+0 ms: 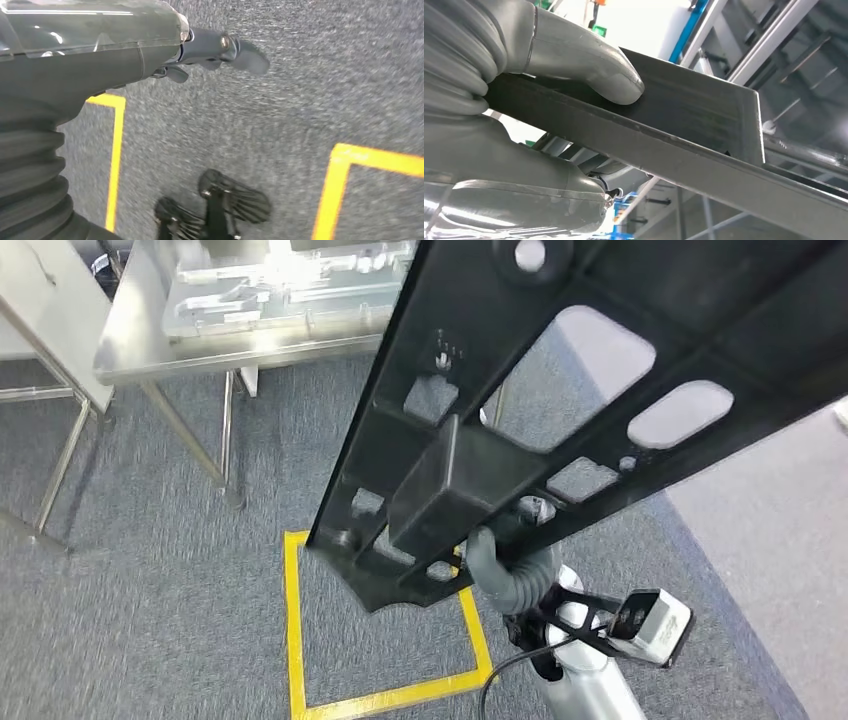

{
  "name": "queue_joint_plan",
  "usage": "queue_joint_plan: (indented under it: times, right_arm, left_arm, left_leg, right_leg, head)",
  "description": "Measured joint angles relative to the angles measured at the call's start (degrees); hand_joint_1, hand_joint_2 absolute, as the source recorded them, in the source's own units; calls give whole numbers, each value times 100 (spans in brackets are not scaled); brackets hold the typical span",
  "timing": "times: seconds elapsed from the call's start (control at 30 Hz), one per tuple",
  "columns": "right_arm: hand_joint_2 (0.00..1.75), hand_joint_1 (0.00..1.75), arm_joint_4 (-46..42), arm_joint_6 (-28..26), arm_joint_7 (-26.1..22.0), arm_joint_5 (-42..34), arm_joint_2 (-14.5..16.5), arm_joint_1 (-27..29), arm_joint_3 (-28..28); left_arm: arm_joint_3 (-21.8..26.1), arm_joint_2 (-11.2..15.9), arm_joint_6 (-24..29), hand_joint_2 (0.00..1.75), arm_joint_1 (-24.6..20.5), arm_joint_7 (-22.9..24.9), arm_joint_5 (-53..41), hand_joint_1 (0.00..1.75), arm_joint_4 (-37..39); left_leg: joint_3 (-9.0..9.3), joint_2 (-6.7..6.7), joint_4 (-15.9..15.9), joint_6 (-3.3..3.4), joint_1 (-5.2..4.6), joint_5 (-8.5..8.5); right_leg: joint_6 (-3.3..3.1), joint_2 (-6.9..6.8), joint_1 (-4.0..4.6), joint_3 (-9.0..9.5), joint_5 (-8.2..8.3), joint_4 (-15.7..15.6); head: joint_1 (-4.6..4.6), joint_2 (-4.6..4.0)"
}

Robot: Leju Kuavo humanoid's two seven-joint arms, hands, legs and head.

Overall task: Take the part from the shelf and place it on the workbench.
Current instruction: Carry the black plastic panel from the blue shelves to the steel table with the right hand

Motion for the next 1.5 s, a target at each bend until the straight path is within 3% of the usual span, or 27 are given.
queue_joint_plan:
  times: [0.03,0.1,0.13,0.2,0.27,0.3,0.4,0.43,0.5,0.57,0.63,0.7,0.77,0.8,0.83,0.87,0.93,0.97,1.03,1.1,1.2,1.23,1.27,1.3,1.37,1.4,1.5]
  right_arm:
    - [175,175,-2,-1,0,1,-1,-6,-1]
    - [175,175,4,2,-1,0,-4,-5,0]
    - [175,175,14,4,-1,-1,-7,2,0]
    - [175,175,41,5,0,-2,-10,16,0]
    - [175,175,59,6,0,-4,-13,17,1]
    - [175,175,69,6,-1,-10,-15,17,1]
    - [175,175,123,3,-4,-31,-40,25,2]
    - [175,175,136,0,-1,-36,-47,22,3]
    - [175,175,138,-30,24,-24,-46,-28,4]
    - [175,175,127,-100,80,48,-31,-94,4]
    - [175,175,136,-176,155,154,-13,-116,9]
    - [175,175,173,-250,226,258,-1,-121,25]
    - [175,175,221,-327,286,350,7,-127,52]
    - [175,175,243,-359,309,380,10,-130,67]
    - [175,175,264,-386,328,400,12,-130,82]
    - [175,175,292,-411,342,414,13,-131,94]
    - [175,175,342,-453,370,433,11,-130,121]
    - [175,175,357,-471,379,439,11,-138,136]
    - [175,175,339,-498,390,444,15,-177,162]
    - [175,175,298,-517,380,439,16,-231,171]
    - [175,175,272,-534,365,435,10,-232,174]
    - [175,175,271,-538,364,435,7,-212,174]
    - [175,175,269,-543,364,435,2,-194,174]
    - [175,175,266,-549,364,436,-3,-183,174]
    - [175,175,253,-575,359,448,-7,-176,174]
    - [175,175,246,-593,356,462,-8,-174,174]
    - [175,175,223,-631,347,498,-12,-161,174]
  left_arm:
    - [0,1,0,175,-7,-3,0,0,0]
    - [0,3,2,175,6,-4,-1,0,0]
    - [0,4,5,175,20,-3,-1,0,-1]
    - [0,4,9,175,50,-2,2,0,1]
    - [1,2,10,175,71,-1,7,0,2]
    - [2,1,9,175,77,-1,10,0,2]
    - [4,-5,7,175,100,-13,20,0,3]
    - [7,-6,8,175,98,-19,26,0,2]
    - [10,-4,18,175,44,-27,49,0,1]
    - [10,-4,40,175,-23,-30,78,0,-1]
    - [13,-7,64,175,-49,-32,98,0,-1]
    - [28,-6,90,175,-23,-31,112,0,-1]
    - [45,-5,110,175,2,-30,120,0,-1]
    - [50,-6,114,175,7,-32,122,0,-1]
    - [56,-7,115,175,14,-35,123,0,-1]
    - [64,-7,115,175,33,-39,126,0,-1]
    - [85,-8,113,175,75,-51,133,0,1]
    - [95,-9,111,175,93,-57,136,0,1]
    - [107,-16,109,175,80,-72,138,0,0]
    - [114,-20,106,175,34,-88,138,0,-1]
    - [118,-22,104,175,-8,-102,138,0,0]
    - [120,-22,104,175,-5,-103,137,0,1]
    - [121,-22,104,175,1,-104,137,0,1]
    - [122,-24,102,175,3,-106,135,0,1]
    - [123,-30,93,175,-9,-114,128,0,1]
    - [122,-33,87,175,-22,-118,121,0,0]
    - [122,-37,78,175,-39,-123,98,0,1]
  left_leg:
    - [93,-6,-63,34,18,-45]
    - [346,-13,-223,70,59,-138]
    - [482,-13,-295,76,64,-196]
    - [778,-23,-421,67,78,-333]
    - [1117,-48,-529,38,102,-511]
    - [1292,-59,-574,19,113,-610]
    - [1718,-71,-657,-65,109,-948]
    - [1844,-63,-691,-108,102,-1030]
    - [1978,-45,-641,-194,96,-1037]
    - [1918,-92,-282,-231,116,-954]
    - [1604,-136,324,-233,119,-1023]
    - [1080,-107,875,-225,85,-1426]
    - [629,-78,963,-192,45,-1846]
    - [475,-59,806,-159,28,-1813]
    - [338,-16,545,-107,2,-1487]
    - [225,19,279,-54,-31,-946]
    - [126,64,-47,24,-83,-105]
    - [115,50,-71,41,-99,53]
    - [152,23,-99,68,-79,28]
    - [238,3,-175,106,-39,-6]
    - [350,-11,-212,132,-18,-85]
    - [390,-16,-211,128,-14,-119]
    - [442,-23,-211,120,-9,-156]
    - [503,-31,-211,108,-4,-194]
    - [620,-49,-211,73,0,-269]
    - [653,-60,-207,45,-4,-300]
    - [648,-57,-209,-57,-11,-336]
  right_leg:
    - [38,-20,-3,-113,113,233]
    - [111,-66,-19,-604,240,983]
    - [141,-87,-32,-901,178,1339]
    - [174,-105,-59,-1395,-229,1677]
    - [176,-123,-66,-1693,-489,1483]
    - [165,-137,-64,-1771,-329,1209]
    - [69,-217,-17,-1895,1212,259]
    - [24,-221,4,-1900,1503,147]
    - [-57,-187,18,-1816,1399,191]
    - [-130,-158,3,-1641,1264,151]
    - [-183,-126,6,-1442,1126,92]
    - [-219,-115,30,-1208,963,43]
    - [-232,-135,58,-931,776,-17]
    - [-232,-156,74,-798,688,-40]
    - [-232,-185,89,-672,596,-56]
    - [-223,-208,108,-566,503,-51]
    - [-179,-228,128,-466,360,-31]
    - [-145,-230,126,-455,315,-19]
    - [-75,-229,122,-450,246,7]
    - [-1,-201,108,-584,83,320]
    - [99,-173,22,-1256,-302,1439]
    - [122,-173,-6,-1454,-304,1687]
    - [136,-174,-29,-1561,-171,1728]
    - [141,-174,-44,-1560,86,1538]
    - [113,-173,-49,-1369,671,820]
    - [79,-172,-35,-1270,836,513]
    - [-42,-156,7,-1165,817,184]
  head:
    - [0,0]
    - [1,0]
    - [1,-1]
    - [1,-1]
    - [1,-1]
    - [1,0]
    - [3,-1]
    - [7,-1]
    - [12,-1]
    - [12,-1]
    - [6,-1]
    - [1,-1]
    - [0,-1]
    - [1,-1]
    - [1,-1]
    - [1,-1]
    - [1,-1]
    - [1,0]
    - [-1,0]
    - [-1,0]
    - [1,0]
    - [1,0]
    - [1,0]
    - [1,0]
    - [0,-1]
    - [0,0]
    - [1,-1]
